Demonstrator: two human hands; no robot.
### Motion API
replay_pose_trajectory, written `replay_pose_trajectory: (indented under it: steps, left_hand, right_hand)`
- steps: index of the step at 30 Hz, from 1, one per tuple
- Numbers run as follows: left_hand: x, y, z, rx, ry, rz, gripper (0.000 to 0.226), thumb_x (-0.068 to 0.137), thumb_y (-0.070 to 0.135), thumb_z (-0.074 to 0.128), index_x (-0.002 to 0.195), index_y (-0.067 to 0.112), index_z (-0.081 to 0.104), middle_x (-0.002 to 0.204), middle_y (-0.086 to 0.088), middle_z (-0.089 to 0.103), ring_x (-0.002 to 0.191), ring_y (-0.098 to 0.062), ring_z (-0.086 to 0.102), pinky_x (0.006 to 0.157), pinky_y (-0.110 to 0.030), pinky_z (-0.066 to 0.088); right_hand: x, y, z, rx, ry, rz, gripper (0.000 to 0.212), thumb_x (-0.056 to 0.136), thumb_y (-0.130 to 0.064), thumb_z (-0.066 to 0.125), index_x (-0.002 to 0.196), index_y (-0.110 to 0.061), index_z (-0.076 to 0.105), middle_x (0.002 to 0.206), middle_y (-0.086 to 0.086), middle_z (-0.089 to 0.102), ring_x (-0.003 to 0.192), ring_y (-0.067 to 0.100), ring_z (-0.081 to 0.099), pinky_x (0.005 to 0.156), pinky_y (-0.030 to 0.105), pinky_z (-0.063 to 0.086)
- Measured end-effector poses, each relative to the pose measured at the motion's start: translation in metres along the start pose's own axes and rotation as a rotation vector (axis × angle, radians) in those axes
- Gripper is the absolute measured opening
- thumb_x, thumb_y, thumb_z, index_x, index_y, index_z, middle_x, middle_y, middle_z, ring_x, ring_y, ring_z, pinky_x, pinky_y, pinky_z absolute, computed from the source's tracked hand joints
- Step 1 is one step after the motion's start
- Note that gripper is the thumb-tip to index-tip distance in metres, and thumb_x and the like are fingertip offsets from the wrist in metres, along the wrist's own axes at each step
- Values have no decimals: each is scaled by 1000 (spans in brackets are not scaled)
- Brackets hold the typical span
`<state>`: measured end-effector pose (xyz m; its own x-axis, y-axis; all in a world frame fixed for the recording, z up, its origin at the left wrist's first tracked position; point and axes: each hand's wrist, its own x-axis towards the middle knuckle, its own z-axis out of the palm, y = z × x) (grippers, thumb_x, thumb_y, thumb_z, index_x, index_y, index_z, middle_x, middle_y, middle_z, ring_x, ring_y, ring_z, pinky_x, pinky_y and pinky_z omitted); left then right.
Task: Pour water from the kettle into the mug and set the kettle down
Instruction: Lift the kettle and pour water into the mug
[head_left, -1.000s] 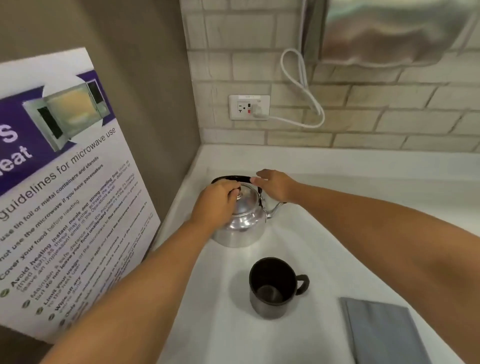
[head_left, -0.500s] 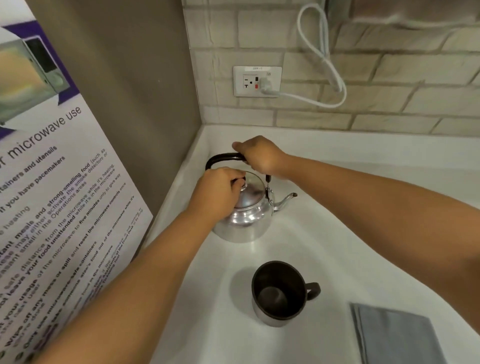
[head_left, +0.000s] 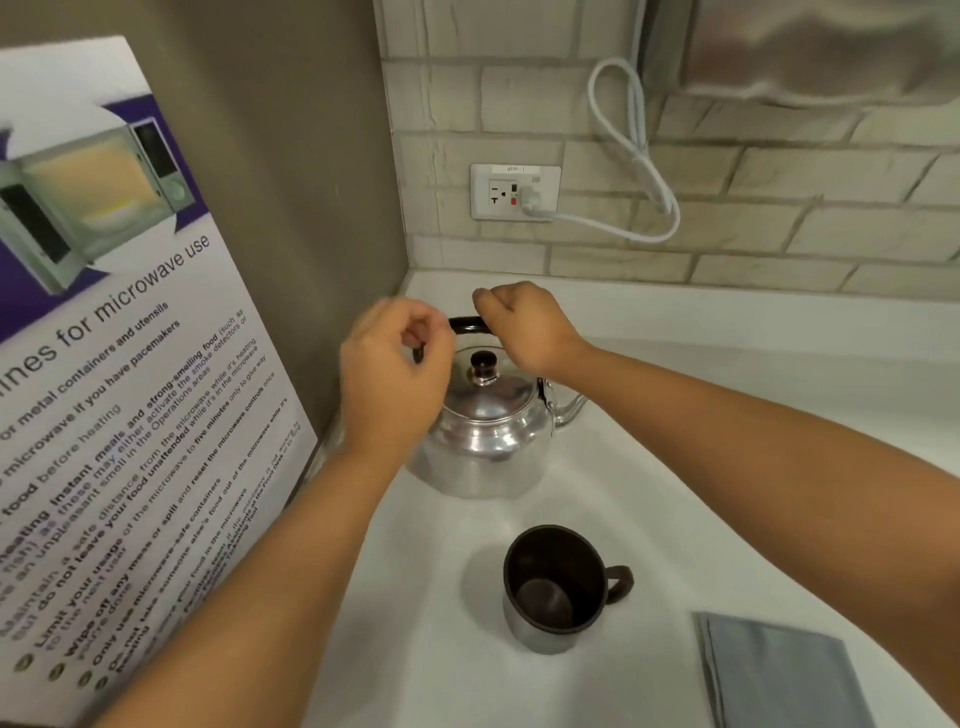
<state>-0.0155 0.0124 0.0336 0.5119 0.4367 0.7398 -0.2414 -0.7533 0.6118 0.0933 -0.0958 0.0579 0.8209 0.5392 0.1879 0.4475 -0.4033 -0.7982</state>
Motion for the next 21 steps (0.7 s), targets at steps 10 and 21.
replay_pose_trajectory:
  steps: [10, 21]
  left_hand:
    - [41, 32, 6, -396, -34, -513, 55, 90, 30, 54, 38, 26, 36, 40, 15, 31, 44, -4, 31, 45, -21, 29]
    - [26, 37, -18, -380, 8, -582, 50, 76, 18, 56, 36, 22, 26, 40, 12, 16, 45, -8, 16, 42, -24, 15]
  right_hand:
    - [-27, -56, -34, 74, 117, -171, 41, 97, -28, 41, 66, -8, 58, 52, -9, 49, 48, 1, 45, 52, 11, 35]
    - [-185, 48, -37, 197, 475, 35, 23, 91, -36, 49, 75, -22, 59, 75, -3, 64, 73, 10, 60, 66, 14, 44]
